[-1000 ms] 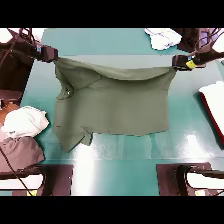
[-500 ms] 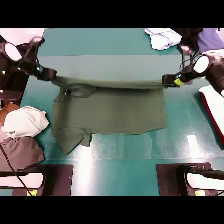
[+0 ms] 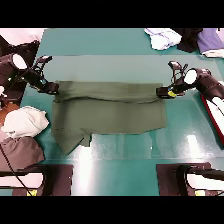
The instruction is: Fold the shirts.
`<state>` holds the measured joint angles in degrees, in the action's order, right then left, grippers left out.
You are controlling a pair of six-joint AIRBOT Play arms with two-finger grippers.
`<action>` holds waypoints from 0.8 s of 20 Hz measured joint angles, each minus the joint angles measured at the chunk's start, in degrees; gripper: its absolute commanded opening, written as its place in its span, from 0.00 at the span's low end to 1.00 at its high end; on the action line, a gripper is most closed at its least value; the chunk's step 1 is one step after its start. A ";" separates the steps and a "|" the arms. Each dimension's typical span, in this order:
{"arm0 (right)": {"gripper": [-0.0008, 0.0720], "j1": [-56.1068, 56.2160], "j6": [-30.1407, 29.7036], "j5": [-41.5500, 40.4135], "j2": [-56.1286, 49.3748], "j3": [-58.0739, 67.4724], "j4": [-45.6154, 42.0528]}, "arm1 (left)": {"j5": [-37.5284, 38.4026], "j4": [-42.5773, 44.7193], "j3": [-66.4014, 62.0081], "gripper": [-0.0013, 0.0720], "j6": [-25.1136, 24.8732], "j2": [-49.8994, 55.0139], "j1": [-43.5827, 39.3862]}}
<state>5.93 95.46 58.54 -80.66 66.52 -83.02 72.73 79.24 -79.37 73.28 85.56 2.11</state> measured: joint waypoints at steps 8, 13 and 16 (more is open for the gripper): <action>0.65 -2.19 -1.57 11.19 2.27 4.90 0.85 | 8.24 2.40 3.72 0.61 3.80 -4.46 0.07; 0.65 -3.56 -4.28 16.20 8.13 5.55 0.94 | 8.85 2.84 18.64 0.61 5.95 -16.59 0.07; 0.64 -3.82 -5.03 16.98 11.06 5.66 0.96 | 7.41 2.97 29.31 0.61 7.74 -24.52 0.07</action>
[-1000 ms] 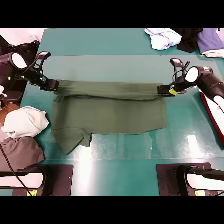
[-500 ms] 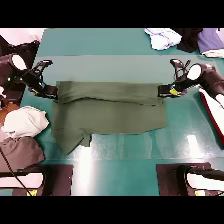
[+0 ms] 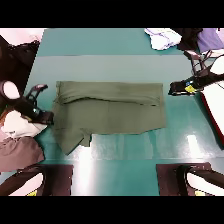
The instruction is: Fold the shirts.
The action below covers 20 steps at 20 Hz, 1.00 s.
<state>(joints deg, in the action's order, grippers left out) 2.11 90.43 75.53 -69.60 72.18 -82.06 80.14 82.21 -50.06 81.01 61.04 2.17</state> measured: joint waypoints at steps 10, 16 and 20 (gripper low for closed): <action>0.63 -0.04 -0.94 1.84 2.62 0.00 0.00 | -5.25 -10.49 20.46 0.61 4.28 -7.39 0.02; 0.63 -0.04 -1.07 2.16 2.69 0.00 0.00 | -4.85 -16.79 25.55 0.58 4.66 -7.69 0.04; 0.63 -0.04 -1.11 3.69 2.71 -0.02 0.00 | -6.64 -17.73 26.56 0.06 4.46 -7.67 -0.07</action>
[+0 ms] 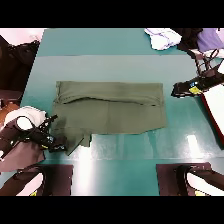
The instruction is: Fold the shirts.
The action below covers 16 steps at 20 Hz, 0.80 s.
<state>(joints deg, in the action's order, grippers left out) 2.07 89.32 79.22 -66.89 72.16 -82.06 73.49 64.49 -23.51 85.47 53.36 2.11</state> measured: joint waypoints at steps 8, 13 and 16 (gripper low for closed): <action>0.67 0.00 -0.02 1.55 3.21 -13.35 4.42 | 0.31 -0.26 -7.19 0.06 -0.52 -0.04 0.02; 0.73 0.00 0.11 -0.68 1.36 -24.50 10.80 | 2.71 -0.46 -12.31 0.06 -2.05 -0.04 0.02; 0.73 0.00 0.28 -4.55 -1.53 -28.57 16.20 | 3.28 -0.46 -13.46 0.06 -2.67 -0.04 0.00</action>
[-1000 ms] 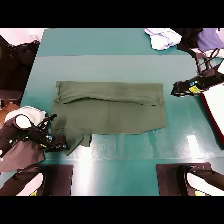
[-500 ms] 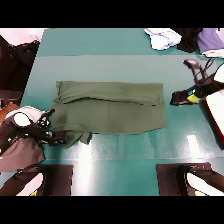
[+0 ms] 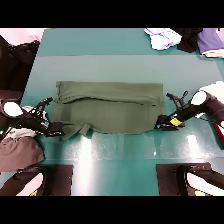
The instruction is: Fold the shirts.
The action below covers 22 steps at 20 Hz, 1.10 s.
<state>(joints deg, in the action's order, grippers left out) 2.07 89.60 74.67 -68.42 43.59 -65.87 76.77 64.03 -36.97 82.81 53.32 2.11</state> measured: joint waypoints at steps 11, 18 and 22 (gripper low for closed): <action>0.04 0.39 -0.70 -9.33 -2.93 -2.75 6.99 | 0.70 0.02 -0.76 0.06 -0.90 0.00 0.02; 0.04 -2.64 -0.74 0.96 8.66 -2.78 2.36 | 5.40 0.13 -4.28 0.06 0.72 -6.43 -2.51; 0.04 -8.76 0.17 6.69 18.05 -2.80 1.64 | 9.53 -0.26 -9.09 0.06 5.66 -12.41 -7.39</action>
<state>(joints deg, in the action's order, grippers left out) -6.70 89.78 81.36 -50.37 40.80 -64.23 86.30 63.77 -46.06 88.47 40.91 -5.28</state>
